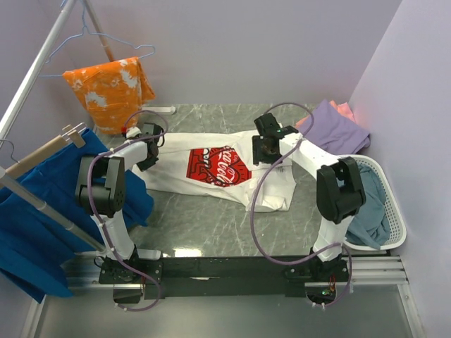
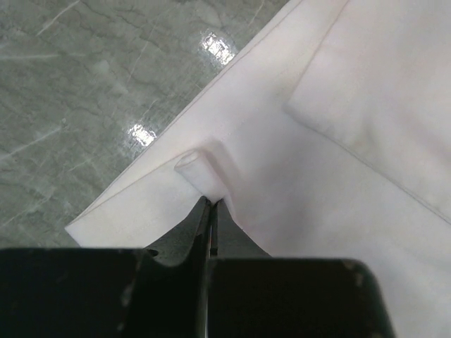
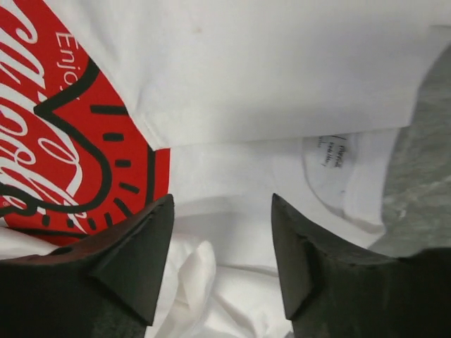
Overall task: Fold and stack the t-shirts
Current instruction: Fold the other side of the tshirt into a rectangle
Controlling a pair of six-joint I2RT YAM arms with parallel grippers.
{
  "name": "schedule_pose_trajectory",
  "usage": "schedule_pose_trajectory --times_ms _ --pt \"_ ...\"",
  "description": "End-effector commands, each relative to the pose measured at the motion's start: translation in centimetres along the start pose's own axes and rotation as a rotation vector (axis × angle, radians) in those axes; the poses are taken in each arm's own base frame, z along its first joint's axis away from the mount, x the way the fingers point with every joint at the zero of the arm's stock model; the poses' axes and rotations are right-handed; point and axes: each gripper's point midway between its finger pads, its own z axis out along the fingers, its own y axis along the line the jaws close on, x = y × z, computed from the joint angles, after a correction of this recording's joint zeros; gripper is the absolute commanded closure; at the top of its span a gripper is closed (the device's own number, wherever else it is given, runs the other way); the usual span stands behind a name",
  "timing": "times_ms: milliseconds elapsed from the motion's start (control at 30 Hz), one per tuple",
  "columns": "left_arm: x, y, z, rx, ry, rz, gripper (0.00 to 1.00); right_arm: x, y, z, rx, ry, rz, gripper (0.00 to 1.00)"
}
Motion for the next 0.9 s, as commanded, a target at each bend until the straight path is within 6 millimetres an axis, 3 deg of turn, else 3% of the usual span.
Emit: schedule_pose_trajectory --times_ms 0,67,100,167,200,267,367,533,633,867 --pt "-2.9 -0.5 -0.9 0.023 -0.084 -0.040 0.94 -3.4 -0.7 -7.0 -0.061 -0.192 0.011 0.34" --pt "-2.7 -0.5 -1.0 0.035 -0.081 -0.041 0.93 -1.6 0.4 -8.2 -0.148 -0.144 -0.037 0.33" --pt "-2.8 -0.6 -1.0 0.042 -0.082 -0.040 0.93 0.5 0.7 -8.9 -0.189 -0.085 -0.053 0.34" --pt "-2.4 -0.9 -1.0 0.058 -0.066 -0.037 0.96 2.5 1.0 -10.3 -0.221 -0.077 -0.075 0.34" --pt "-2.4 -1.1 -0.9 0.065 -0.065 -0.034 0.96 4.6 0.8 -9.9 -0.228 -0.040 -0.080 0.34" --pt "-2.1 -1.2 -0.9 0.074 -0.052 -0.029 0.96 6.5 1.3 -11.2 -0.286 -0.046 -0.058 0.33" --pt "-1.9 -1.4 -0.9 0.083 -0.045 -0.025 0.97 8.2 2.3 -12.6 -0.349 -0.045 -0.042 0.33" --pt "-1.6 -1.6 -1.1 0.104 -0.038 -0.027 0.99 10.4 3.5 -12.7 -0.328 -0.002 -0.059 0.33" --pt "-1.6 -1.7 -1.3 0.109 -0.037 -0.025 0.99 11.3 4.4 -12.2 -0.304 0.022 -0.080 0.32" --pt "-1.4 -2.1 -1.7 0.129 -0.033 -0.028 0.99 11.9 3.7 -9.2 -0.157 0.069 -0.087 0.34"
